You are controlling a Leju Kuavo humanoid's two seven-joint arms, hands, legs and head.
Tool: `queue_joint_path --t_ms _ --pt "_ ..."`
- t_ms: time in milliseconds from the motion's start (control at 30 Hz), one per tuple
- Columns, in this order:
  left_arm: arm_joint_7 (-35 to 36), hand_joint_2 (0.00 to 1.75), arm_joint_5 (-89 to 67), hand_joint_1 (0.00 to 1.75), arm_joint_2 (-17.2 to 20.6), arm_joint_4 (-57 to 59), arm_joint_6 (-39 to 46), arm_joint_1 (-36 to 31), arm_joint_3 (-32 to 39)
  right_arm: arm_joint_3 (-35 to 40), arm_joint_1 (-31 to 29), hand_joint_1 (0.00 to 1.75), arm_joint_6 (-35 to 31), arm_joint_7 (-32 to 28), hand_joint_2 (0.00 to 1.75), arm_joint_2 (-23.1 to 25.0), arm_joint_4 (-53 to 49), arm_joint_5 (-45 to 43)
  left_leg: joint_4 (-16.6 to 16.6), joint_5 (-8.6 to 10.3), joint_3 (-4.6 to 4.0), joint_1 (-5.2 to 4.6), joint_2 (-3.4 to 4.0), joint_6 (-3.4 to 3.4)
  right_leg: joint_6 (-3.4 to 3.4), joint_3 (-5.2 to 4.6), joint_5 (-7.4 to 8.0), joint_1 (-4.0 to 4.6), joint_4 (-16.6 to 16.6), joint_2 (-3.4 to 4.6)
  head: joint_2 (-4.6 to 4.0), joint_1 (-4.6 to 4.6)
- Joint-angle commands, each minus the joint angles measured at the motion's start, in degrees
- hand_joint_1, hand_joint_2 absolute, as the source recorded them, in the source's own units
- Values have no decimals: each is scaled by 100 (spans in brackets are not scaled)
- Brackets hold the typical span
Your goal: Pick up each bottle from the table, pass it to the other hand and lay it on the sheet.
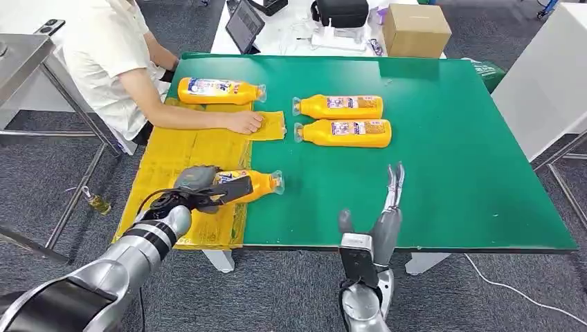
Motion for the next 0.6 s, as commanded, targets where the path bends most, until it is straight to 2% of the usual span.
queue_joint_path --t_ms 33,100,133,300,600 --pt "-654 175 622 0 -84 660 -1127 -270 596 82 -360 0 13 -2 175 -323 758 32 -5 -5 22 3 11 7 -11 21 -1 7 -9 4 0 0" --pt "-1216 175 875 0 17 635 -1781 -230 659 162 -389 0 13 -2 175 -383 778 -34 -10 -9 40 2 16 10 -17 39 -3 7 -14 6 0 0" --pt "-1367 0 929 0 47 578 -1814 -198 676 170 -395 0 13 -2 175 -389 778 -44 -7 -6 29 0 16 7 -11 27 0 4 -9 10 0 -2" --pt "-1876 0 949 0 83 347 -2052 -148 469 225 -429 0 13 -2 175 -405 771 -37 -9 -7 52 1 7 11 -14 59 -3 6 -13 -2 0 0" --pt "-1876 0 949 0 83 347 -2052 -148 469 225 -429 0 13 -2 175 -405 771 -37 -12 -5 54 0 6 11 -16 61 -5 5 -12 -3 0 0"
